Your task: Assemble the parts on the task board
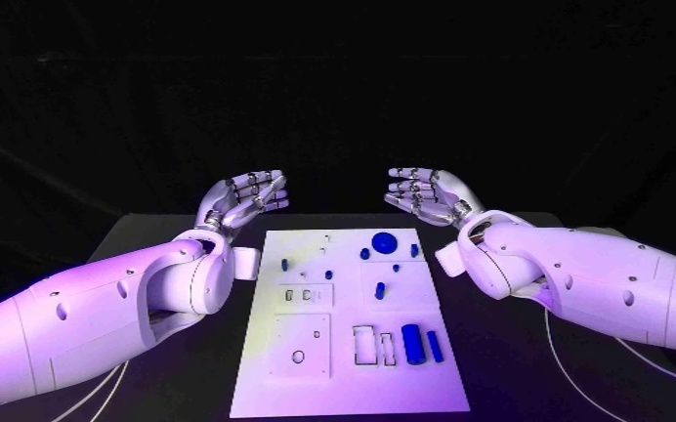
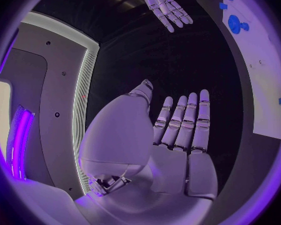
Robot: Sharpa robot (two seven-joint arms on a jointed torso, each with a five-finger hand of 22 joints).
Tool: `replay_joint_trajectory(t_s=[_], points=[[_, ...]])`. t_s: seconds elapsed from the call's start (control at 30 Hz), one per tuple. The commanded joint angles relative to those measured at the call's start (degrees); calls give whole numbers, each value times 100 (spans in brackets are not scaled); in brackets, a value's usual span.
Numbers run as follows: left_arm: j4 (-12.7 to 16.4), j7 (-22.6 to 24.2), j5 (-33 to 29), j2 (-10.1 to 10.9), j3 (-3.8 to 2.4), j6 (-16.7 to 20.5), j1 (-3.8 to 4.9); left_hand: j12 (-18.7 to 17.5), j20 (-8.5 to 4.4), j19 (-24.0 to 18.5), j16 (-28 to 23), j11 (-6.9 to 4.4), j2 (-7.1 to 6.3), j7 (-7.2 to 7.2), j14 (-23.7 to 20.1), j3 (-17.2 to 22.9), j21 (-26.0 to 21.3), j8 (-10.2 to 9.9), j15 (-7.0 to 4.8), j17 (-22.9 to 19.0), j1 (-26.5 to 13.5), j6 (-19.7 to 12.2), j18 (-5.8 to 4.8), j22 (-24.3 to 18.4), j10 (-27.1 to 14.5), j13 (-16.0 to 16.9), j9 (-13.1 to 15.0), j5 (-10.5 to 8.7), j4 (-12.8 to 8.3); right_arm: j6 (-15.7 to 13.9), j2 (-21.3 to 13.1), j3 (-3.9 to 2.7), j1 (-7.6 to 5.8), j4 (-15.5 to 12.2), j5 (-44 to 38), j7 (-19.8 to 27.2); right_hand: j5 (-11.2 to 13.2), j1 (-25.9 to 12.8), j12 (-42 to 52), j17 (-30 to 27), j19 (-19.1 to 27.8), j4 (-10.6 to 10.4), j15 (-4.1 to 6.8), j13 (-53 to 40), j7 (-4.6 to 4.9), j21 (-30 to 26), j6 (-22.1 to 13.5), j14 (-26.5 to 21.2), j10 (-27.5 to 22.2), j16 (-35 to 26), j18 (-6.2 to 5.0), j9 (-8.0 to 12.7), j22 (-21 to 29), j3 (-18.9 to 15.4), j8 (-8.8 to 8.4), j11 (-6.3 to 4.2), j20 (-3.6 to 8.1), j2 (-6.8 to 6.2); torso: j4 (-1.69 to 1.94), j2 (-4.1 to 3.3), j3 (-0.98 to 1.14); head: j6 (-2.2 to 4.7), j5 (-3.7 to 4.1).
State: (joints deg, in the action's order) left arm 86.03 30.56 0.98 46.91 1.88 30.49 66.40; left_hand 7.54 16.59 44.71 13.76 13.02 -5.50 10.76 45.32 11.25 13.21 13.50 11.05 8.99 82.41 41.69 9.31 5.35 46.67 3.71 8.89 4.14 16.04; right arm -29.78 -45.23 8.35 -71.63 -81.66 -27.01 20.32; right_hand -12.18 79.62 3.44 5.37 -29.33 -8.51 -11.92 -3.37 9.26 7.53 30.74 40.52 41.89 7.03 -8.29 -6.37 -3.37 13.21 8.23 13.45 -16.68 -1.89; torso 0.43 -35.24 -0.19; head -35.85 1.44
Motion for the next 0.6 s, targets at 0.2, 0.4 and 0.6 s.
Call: replay_joint_trajectory(t_s=[0.2,0.4,0.6], points=[[438,16,41,261,-5,-365,119,7,-110,543,202,-143,16,347,624,125,156,126,-178,146,53,436,136,-36,538,13,59,-32,-39,255,53,-11,-201,195,-1827,-524,175,263,150,167,-1729,290,302,-41,445,489,1712,1560,1649,353,-236,-235,-106,569,447,-277,101,-337,51,-291,-26,29,81],[817,-51,41,479,-8,-523,180,6,-181,739,251,-214,-20,288,834,210,188,170,-252,239,100,603,133,-67,815,23,71,-32,-70,696,98,-25,-360,267,-3723,-1231,392,221,168,468,-2581,354,628,-57,205,871,2279,2389,2492,651,-235,-364,-222,1273,654,-558,446,-732,121,-457,-39,27,177],[1107,-87,42,650,-15,-608,233,4,-190,760,249,-226,-28,275,853,230,188,179,-262,252,113,636,133,-74,859,24,73,-33,-80,1186,124,-45,-441,235,-5215,-1869,430,-7,126,817,-3195,277,853,-97,101,1213,2383,3033,2813,956,-229,-445,-374,1276,669,-696,690,-960,183,-604,-63,55,252]])
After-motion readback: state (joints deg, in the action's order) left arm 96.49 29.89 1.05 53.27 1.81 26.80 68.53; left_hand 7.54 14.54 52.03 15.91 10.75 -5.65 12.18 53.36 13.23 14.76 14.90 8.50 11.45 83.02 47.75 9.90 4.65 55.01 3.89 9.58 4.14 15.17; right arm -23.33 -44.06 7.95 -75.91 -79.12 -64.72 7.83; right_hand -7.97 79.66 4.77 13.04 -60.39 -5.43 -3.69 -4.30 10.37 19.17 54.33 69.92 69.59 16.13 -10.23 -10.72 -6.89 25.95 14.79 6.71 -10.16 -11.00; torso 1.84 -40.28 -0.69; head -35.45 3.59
